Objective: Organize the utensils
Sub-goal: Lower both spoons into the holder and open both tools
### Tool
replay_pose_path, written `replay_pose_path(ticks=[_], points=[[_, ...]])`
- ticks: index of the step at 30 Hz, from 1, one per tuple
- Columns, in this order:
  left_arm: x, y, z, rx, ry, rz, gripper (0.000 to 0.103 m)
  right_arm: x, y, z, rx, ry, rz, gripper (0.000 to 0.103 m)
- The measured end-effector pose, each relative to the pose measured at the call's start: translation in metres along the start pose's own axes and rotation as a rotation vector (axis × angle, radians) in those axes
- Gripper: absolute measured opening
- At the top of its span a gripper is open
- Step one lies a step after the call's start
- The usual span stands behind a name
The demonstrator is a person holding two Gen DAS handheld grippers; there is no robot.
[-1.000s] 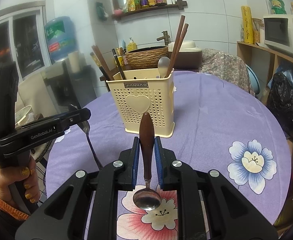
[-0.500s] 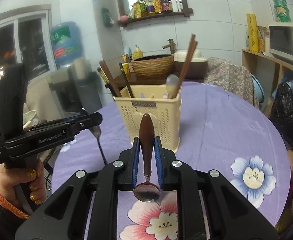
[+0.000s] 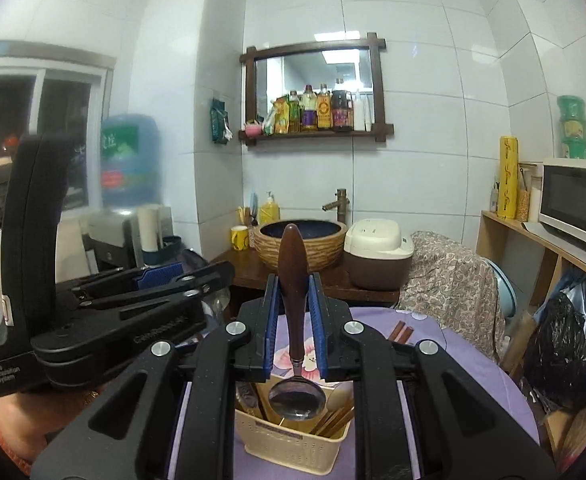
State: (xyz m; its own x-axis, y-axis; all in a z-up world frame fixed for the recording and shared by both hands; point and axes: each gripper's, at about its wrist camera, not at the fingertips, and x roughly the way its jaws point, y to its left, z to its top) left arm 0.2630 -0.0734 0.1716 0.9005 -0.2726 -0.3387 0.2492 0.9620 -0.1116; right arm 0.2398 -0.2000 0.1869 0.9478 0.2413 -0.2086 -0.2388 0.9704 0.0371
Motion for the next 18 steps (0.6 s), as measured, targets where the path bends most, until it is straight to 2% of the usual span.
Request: replay_pose_path(ticks=[4,10,13,18], points=[[0.023,0.0,-0.017,0.027,0.028,0.046,0.036,0.022,-0.006,-0.022,0.016,0.021,-0.023,0.016],[0.033,0.012,-0.039,0.01,0.074,0.045,0.036,0.037,-0.015,-0.055,0.054,0.082,-0.022,0.016],[0.029,0.012,-0.043,0.045,0.046,0.076,0.036,0.04,-0.014,-0.07,0.051,0.11,-0.011,0.016],[0.028,0.012,-0.043,0.085,0.052,0.071,0.037,0.047,-0.011,-0.093,0.035,0.154,-0.011,0.016]])
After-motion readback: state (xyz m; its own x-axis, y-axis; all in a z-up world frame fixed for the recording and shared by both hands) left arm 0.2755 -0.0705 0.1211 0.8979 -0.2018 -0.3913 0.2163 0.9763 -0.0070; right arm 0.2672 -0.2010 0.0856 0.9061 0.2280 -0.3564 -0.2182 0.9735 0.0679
